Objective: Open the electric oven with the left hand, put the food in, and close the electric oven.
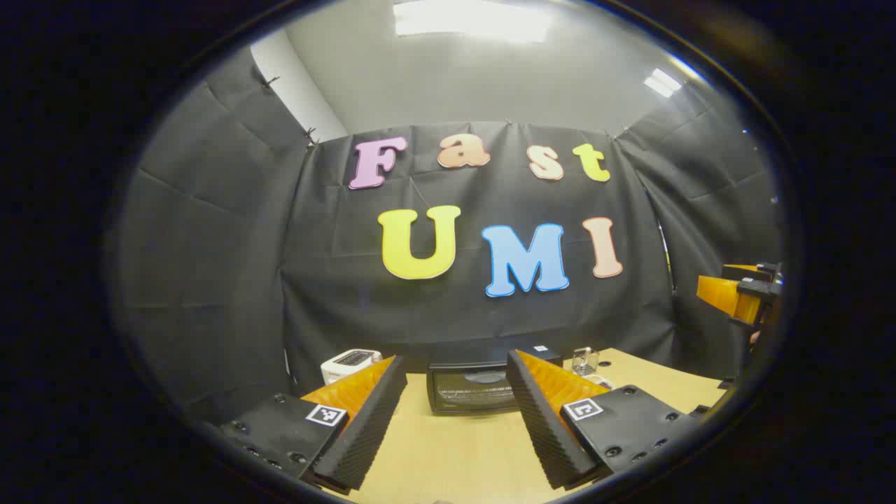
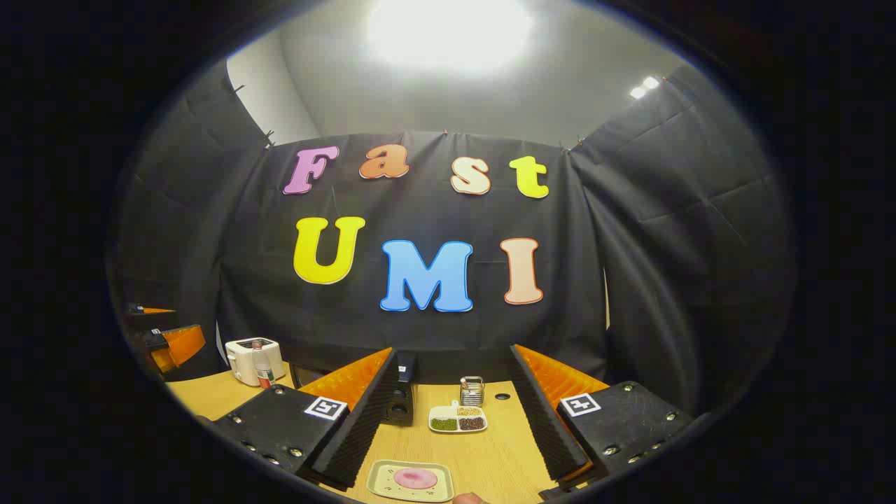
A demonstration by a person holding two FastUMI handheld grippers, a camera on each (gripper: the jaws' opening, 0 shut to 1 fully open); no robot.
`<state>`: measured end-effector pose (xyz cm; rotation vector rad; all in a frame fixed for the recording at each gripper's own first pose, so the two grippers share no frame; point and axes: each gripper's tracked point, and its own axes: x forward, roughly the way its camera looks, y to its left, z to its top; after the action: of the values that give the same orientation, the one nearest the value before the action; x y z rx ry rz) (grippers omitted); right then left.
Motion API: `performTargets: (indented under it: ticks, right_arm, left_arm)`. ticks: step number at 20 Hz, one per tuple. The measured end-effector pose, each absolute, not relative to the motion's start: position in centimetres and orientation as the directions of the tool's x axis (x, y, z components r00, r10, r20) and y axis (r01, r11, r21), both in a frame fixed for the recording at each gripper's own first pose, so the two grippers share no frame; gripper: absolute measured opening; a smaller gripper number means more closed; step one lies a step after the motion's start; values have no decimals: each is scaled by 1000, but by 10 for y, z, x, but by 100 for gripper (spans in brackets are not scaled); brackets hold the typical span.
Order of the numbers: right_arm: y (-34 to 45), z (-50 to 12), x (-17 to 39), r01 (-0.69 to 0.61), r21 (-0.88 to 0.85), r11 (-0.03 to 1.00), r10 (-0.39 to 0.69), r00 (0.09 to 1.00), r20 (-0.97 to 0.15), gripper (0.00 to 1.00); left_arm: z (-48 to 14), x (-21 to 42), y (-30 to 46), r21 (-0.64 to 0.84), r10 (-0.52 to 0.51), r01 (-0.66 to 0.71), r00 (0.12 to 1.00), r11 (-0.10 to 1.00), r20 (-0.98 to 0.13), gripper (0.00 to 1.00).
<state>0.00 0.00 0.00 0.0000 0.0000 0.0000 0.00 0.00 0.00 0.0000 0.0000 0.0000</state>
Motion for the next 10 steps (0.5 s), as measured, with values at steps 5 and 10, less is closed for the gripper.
performTargets:
  ticks: [5, 10]
  right_arm:
    - [-6, 0, -5, -1, 1, 1000, 1, 1000, 4, 95]
    - [-12, -4, -10, -15, -5, 1000, 15, 1000, -2, 95]
  left_arm:
    - [2, -8, -3, 3, 7, -7, 1000, 1000, 5, 100]
    - [0, -13, -11, -4, 20, -20, 1000, 1000, 0, 100]
